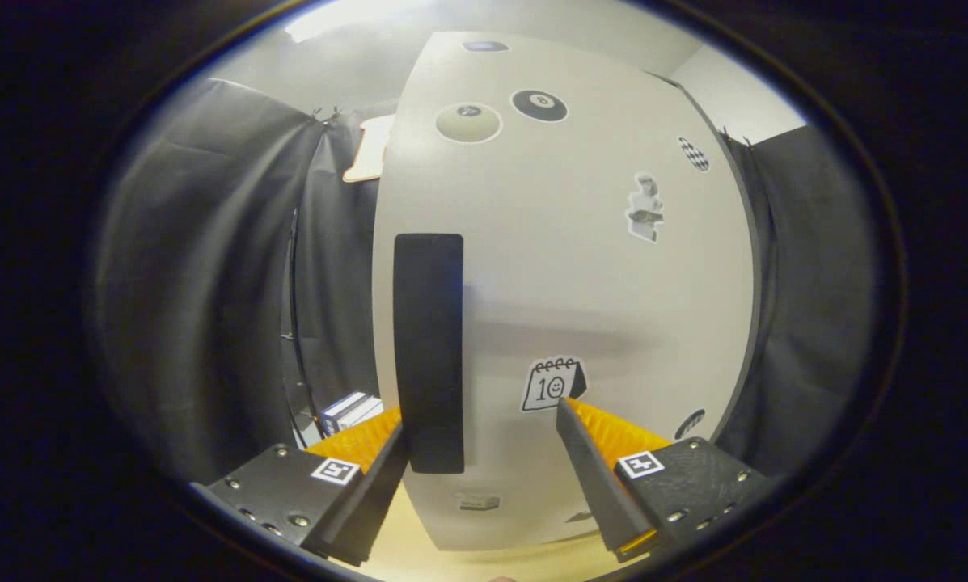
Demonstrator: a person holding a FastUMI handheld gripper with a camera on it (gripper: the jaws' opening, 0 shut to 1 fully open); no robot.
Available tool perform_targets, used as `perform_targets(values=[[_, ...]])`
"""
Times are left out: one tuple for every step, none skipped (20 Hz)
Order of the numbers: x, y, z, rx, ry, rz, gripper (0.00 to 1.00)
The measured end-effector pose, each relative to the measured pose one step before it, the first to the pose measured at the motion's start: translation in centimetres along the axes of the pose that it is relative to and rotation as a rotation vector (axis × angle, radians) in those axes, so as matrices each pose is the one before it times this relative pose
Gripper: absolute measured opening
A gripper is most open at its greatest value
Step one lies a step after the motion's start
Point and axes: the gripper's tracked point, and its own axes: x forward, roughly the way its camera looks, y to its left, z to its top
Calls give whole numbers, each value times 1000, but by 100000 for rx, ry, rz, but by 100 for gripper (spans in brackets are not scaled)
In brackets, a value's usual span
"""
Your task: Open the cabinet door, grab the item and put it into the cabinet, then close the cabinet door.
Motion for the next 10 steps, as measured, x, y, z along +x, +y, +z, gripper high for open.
perform_targets(values=[[615, 240, 96, -327, -672, -1137, 100], [816, 330, -107, 241, 84, -856, 100], [547, 123, -48, 1067, 116, -775, 100], [522, 73, -116, 784, -74, -563, 100], [546, 1, 3, 557, -39, -393, 100], [331, -86, 99, 678, -257, -755, 100], [427, -26, 87, 71, -663, -1227, 100], [378, -67, 53, -96, -827, -1327, 100], [356, 4, 2, 180, -475, -1279, 100], [130, 163, -75, 107, -455, -1036, 100]])
